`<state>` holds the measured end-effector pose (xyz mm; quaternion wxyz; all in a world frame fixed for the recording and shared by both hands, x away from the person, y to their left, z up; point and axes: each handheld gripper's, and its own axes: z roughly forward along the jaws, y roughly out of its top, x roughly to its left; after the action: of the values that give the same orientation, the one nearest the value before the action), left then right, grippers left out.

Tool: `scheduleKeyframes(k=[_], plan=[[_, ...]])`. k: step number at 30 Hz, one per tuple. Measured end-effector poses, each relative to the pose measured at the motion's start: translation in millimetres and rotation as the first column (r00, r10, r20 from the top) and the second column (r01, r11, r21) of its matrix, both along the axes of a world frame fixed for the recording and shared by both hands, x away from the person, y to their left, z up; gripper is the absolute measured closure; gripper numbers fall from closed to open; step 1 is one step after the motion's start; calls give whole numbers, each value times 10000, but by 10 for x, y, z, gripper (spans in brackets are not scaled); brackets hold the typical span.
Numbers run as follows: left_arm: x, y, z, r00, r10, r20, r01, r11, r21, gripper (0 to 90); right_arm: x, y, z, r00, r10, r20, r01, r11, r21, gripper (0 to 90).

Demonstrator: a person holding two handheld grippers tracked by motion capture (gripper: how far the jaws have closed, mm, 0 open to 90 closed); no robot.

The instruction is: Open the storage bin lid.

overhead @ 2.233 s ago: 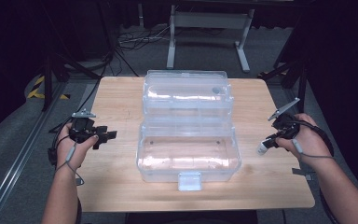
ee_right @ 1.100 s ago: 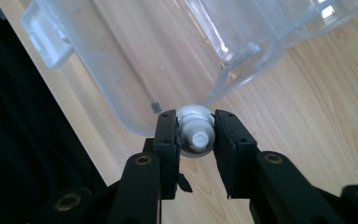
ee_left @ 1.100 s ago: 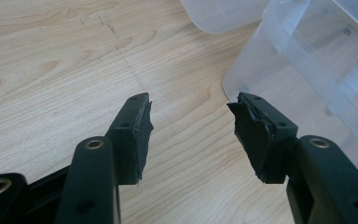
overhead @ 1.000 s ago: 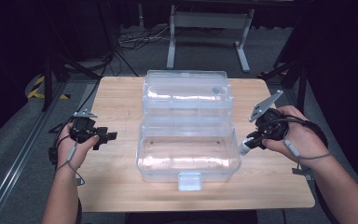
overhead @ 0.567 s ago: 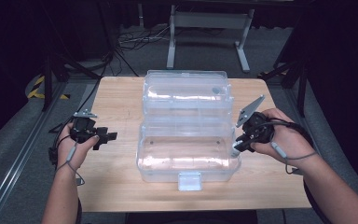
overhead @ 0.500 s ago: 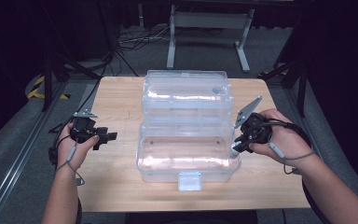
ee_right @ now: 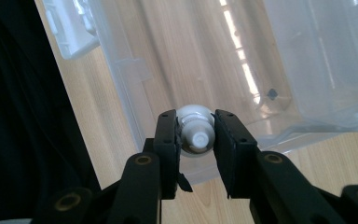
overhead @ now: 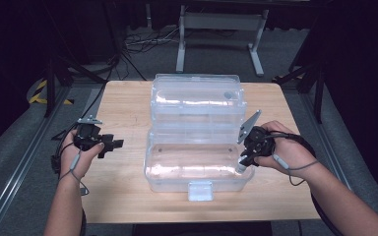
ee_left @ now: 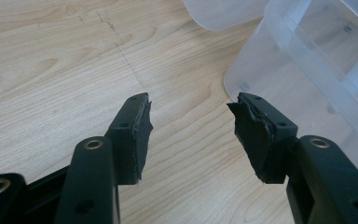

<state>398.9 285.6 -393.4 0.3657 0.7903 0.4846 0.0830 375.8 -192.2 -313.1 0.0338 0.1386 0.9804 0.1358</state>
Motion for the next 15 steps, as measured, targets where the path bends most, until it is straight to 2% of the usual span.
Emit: scheduleKeyframes(k=[4,15], plan=[[0,1,0,10000,-20,-5,20,10000,-1,461,11,24,-126,9997,109,-223,-112,9999,-123,718],[1,-3,-5,10000,-8,-39,8,10000,-18,461,27,77,-332,9990,293,-338,-305,9989,-362,718]])
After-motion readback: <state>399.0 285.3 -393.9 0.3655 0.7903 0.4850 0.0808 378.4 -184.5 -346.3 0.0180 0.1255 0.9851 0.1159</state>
